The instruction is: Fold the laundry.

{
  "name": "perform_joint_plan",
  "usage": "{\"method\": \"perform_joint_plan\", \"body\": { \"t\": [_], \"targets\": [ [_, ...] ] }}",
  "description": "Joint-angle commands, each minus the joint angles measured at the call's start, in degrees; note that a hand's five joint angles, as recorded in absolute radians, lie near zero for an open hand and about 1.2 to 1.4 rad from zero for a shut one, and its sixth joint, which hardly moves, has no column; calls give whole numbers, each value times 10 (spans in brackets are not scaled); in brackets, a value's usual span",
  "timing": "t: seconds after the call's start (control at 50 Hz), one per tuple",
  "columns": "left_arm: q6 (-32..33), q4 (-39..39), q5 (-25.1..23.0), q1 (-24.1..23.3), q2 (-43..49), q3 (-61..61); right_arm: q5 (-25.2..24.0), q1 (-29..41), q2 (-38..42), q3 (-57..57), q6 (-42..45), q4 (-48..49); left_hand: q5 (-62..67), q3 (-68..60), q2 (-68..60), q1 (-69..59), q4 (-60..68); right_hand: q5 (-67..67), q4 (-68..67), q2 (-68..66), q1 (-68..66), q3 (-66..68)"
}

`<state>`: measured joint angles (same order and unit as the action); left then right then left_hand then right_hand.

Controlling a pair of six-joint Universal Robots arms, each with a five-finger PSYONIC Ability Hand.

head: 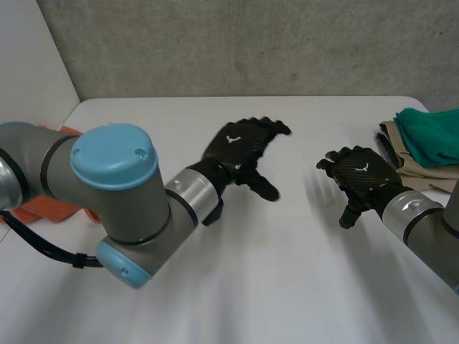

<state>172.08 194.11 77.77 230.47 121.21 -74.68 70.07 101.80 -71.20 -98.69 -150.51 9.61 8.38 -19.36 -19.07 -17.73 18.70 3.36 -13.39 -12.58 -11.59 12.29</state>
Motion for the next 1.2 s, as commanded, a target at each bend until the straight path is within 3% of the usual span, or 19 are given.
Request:
{"method": "perform_joint_plan", "body": {
  "t": [0.02, 0.14, 0.26, 0.32, 0.42, 0.48, 0.5, 0.54, 0.56, 0.58, 0.6, 0.7, 0.78, 0.86, 0.96, 1.04, 1.16, 1.2],
  "targets": [
    [158, -22, 39, 113, -19, -23, -3, 2, 0, -3, 0, 0, -36, 46, 43, 30, -39, -34, 34, 26, 16, -23],
    [358, -72, 38, 220, -21, -59, -4, 6, 2, -4, 0, 0, -46, 56, 53, 40, -50, -34, 34, 26, 16, -23],
    [510, -95, 41, 318, -15, -81, -5, 8, 3, -7, 0, 1, -51, 61, 58, 45, -55, -34, 34, 26, 16, -23],
    [554, -87, 41, 353, -12, -82, -5, 9, 3, -7, 0, 1, -48, 58, 55, 41, -51, -34, 34, 26, 16, -23],
    [572, -33, 42, 376, 6, -82, -5, 9, 3, -9, 1, 2, -13, 23, 20, 6, -16, -34, 34, 26, 16, -23],
    [575, 5, 46, 379, 32, -78, -5, 9, 3, -10, 1, 2, 91, -81, -84, -98, 88, -34, 34, 26, 16, -23],
    [575, 16, 47, 379, 44, -75, -5, 9, 3, -10, 1, 2, 213, -203, -206, -220, 210, -34, 34, 26, 16, -23],
    [575, 23, 47, 379, 51, -75, -5, 8, 4, -10, 1, 2, 340, -330, -333, -346, 337, -34, 34, 26, 16, -23],
    [575, 25, 48, 379, 54, -75, -5, 8, 4, -11, 1, 2, 530, -521, -524, -537, 527, -34, 34, 26, 16, -23],
    [574, 25, 48, 378, 54, -74, -5, 8, 4, -11, 1, 2, 615, -606, -608, -622, 612, -34, 34, 26, 16, -23],
    [574, 25, 49, 375, 54, -73, -5, 8, 4, -11, 1, 2, 616, -606, -609, -623, 613, -34, 34, 26, 16, -23],
    [566, 25, 84, 343, 49, -70, -4, 4, 4, -10, 1, 2, 616, -606, -609, -623, 613, -34, 34, 26, 16, -23],
    [543, 25, 121, 280, 33, -53, -4, 2, 4, -8, 1, 2, 616, -606, -609, -623, 613, -34, 34, 26, 16, -23],
    [446, 25, 132, 222, -18, -37, -1, 1, 4, -7, 1, 3, 616, -606, -609, -623, 613, -34, 34, 26, 16, -23],
    [246, 21, 128, 125, -51, -4, 1, -1, 3, -6, 1, 8, 616, -606, -609, -623, 613, -34, 34, 26, 16, -23],
    [138, 4, 121, 55, -48, 13, 2, -5, 2, -4, 1, 15, 616, -606, -609, -623, 613, -34, 34, 26, 16, -23],
    [67, 21, 70, -50, 6, 30, 2, -34, 1, 0, 0, 15, 616, -606, -609, -623, 613, -34, 34, 26, 16, -23],
    [68, 24, 62, -69, 45, 51, 2, -35, 1, 1, 0, 15, 307, -297, -300, -313, 304, -34, 34, 26, 16, -23]
  ]
}}
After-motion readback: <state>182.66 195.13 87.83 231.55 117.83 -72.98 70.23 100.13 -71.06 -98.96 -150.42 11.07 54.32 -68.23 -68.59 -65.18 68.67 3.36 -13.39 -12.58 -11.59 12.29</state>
